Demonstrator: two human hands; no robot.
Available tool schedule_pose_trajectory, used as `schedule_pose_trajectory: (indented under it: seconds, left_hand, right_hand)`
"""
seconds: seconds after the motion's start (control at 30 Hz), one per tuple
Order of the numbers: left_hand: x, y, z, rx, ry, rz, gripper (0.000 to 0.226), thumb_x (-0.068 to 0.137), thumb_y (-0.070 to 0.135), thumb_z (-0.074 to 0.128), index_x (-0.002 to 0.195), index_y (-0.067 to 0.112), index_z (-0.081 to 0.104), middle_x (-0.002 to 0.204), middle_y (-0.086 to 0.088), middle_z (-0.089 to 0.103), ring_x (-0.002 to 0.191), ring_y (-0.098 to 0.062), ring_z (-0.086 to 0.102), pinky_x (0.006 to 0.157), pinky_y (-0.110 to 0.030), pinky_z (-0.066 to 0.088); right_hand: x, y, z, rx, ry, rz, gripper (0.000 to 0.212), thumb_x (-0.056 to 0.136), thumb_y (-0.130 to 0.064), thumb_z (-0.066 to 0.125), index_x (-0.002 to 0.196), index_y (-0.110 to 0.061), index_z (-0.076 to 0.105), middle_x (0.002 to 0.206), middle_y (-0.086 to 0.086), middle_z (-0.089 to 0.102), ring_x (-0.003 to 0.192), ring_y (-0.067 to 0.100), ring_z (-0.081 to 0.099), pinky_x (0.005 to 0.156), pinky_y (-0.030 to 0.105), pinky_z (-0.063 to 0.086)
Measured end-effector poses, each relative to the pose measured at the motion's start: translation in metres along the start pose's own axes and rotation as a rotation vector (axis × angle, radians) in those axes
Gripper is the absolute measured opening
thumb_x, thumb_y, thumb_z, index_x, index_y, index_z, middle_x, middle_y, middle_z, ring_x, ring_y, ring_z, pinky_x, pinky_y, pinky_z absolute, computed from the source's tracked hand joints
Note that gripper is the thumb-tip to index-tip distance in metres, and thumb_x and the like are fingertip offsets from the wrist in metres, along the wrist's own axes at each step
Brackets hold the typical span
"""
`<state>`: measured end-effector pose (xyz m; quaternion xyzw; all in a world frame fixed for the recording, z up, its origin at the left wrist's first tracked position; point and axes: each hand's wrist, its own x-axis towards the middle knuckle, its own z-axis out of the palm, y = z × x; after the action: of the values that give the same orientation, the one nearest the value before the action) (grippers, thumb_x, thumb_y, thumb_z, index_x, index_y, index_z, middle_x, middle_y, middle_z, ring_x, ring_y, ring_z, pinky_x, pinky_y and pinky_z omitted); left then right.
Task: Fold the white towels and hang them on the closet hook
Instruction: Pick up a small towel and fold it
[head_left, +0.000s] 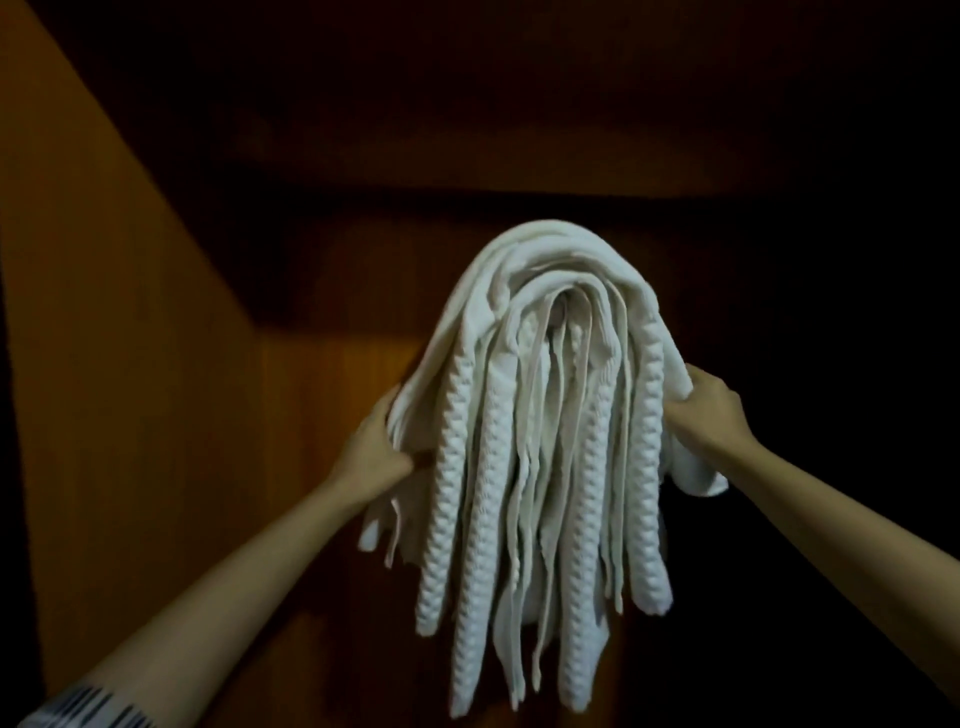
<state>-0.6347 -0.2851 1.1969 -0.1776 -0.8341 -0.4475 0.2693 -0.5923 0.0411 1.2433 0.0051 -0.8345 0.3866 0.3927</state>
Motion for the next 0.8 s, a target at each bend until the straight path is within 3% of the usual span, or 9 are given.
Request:
schedule_pose_trajectory:
  seconds: [0.2, 0.27, 0.4, 0.47, 0.53, 0.6, 0.63, 0.7, 0.8]
  left_hand:
    - [-0.003, 0.011, 0.014, 0.022, 0.085, -0.15, 0.052, 0.078, -0.001, 0.067, 0.128, 0.003, 0.051, 0.125, -0.018, 0.059, 0.113, -0.031, 0.056, 0.08, -0.027, 0.041]
    - [-0.002, 0.01, 0.013, 0.101, 0.105, -0.166, 0.035, 0.079, -0.007, 0.059, 0.114, -0.003, 0.059, 0.114, -0.022, 0.064, 0.105, -0.035, 0.059, 0.077, -0.031, 0.042]
    - [-0.001, 0.002, 0.002, 0.153, 0.123, -0.173, 0.019, 0.08, -0.006, 0.053, 0.094, -0.004, 0.064, 0.098, -0.023, 0.067, 0.092, -0.035, 0.063, 0.07, -0.032, 0.041]
    - [-0.001, -0.002, -0.002, 0.153, 0.119, -0.163, 0.02, 0.081, -0.005, 0.054, 0.097, -0.002, 0.065, 0.098, -0.022, 0.068, 0.092, -0.033, 0.063, 0.068, -0.029, 0.04]
    - [-0.003, 0.0, -0.004, 0.161, 0.132, -0.131, 0.034, 0.08, -0.004, 0.058, 0.113, 0.002, 0.061, 0.11, -0.018, 0.065, 0.101, -0.032, 0.061, 0.074, -0.029, 0.042]
    - [-0.011, 0.014, -0.002, 0.061, 0.258, -0.041, 0.054, 0.079, -0.003, 0.062, 0.13, 0.009, 0.049, 0.126, -0.013, 0.057, 0.112, -0.027, 0.056, 0.091, -0.036, 0.046]
    - [-0.017, 0.026, 0.0, -0.014, 0.364, 0.059, 0.053, 0.08, -0.002, 0.063, 0.13, 0.012, 0.049, 0.126, -0.01, 0.054, 0.11, -0.02, 0.056, 0.094, -0.037, 0.046]
    - [-0.031, 0.061, 0.007, -0.151, 0.485, 0.292, 0.035, 0.082, 0.002, 0.061, 0.111, 0.021, 0.056, 0.109, -0.001, 0.058, 0.092, -0.003, 0.057, 0.082, -0.025, 0.049]
    - [-0.051, 0.12, 0.022, -0.473, 0.257, 0.447, 0.021, 0.082, 0.003, 0.053, 0.082, 0.023, 0.059, 0.073, 0.008, 0.063, 0.061, -0.001, 0.058, 0.056, -0.015, 0.047]
  right_hand:
    - [-0.006, 0.008, 0.011, 0.095, -0.101, 0.06, 0.05, 0.077, -0.047, 0.069, 0.118, -0.03, 0.045, 0.092, -0.014, 0.053, 0.075, 0.001, 0.051, 0.058, 0.019, 0.039]
    - [-0.003, 0.009, 0.012, 0.079, -0.153, 0.091, 0.051, 0.08, -0.037, 0.071, 0.123, -0.023, 0.048, 0.1, -0.006, 0.055, 0.081, 0.012, 0.055, 0.063, 0.024, 0.04]
    - [0.005, 0.023, -0.001, 0.176, -0.093, 0.198, 0.024, 0.083, -0.006, 0.065, 0.106, -0.005, 0.061, 0.098, 0.012, 0.065, 0.091, 0.029, 0.064, 0.068, 0.029, 0.047]
    - [0.006, 0.03, -0.013, 0.276, -0.018, 0.242, 0.022, 0.082, -0.001, 0.063, 0.103, -0.007, 0.061, 0.099, 0.013, 0.065, 0.087, 0.027, 0.063, 0.071, 0.032, 0.048]
    - [0.007, 0.038, -0.023, 0.353, 0.018, 0.304, 0.026, 0.081, 0.0, 0.062, 0.106, -0.007, 0.062, 0.101, 0.012, 0.064, 0.089, 0.027, 0.062, 0.075, 0.036, 0.05]
    - [0.004, 0.046, -0.031, 0.412, -0.014, 0.356, 0.032, 0.08, -0.002, 0.061, 0.111, -0.007, 0.063, 0.102, 0.011, 0.066, 0.088, 0.026, 0.064, 0.073, 0.036, 0.053]
    - [0.001, 0.048, -0.034, 0.432, -0.036, 0.364, 0.031, 0.08, -0.004, 0.06, 0.11, -0.009, 0.063, 0.1, 0.01, 0.067, 0.085, 0.024, 0.066, 0.068, 0.034, 0.053]
    - [-0.005, 0.048, -0.038, 0.475, -0.01, 0.357, 0.023, 0.078, -0.006, 0.06, 0.1, -0.013, 0.065, 0.091, 0.008, 0.069, 0.077, 0.022, 0.066, 0.061, 0.032, 0.053]
    - [-0.017, 0.042, -0.038, 0.571, 0.133, 0.355, 0.015, 0.076, -0.008, 0.058, 0.084, -0.018, 0.065, 0.082, 0.005, 0.068, 0.072, 0.022, 0.064, 0.061, 0.031, 0.051]
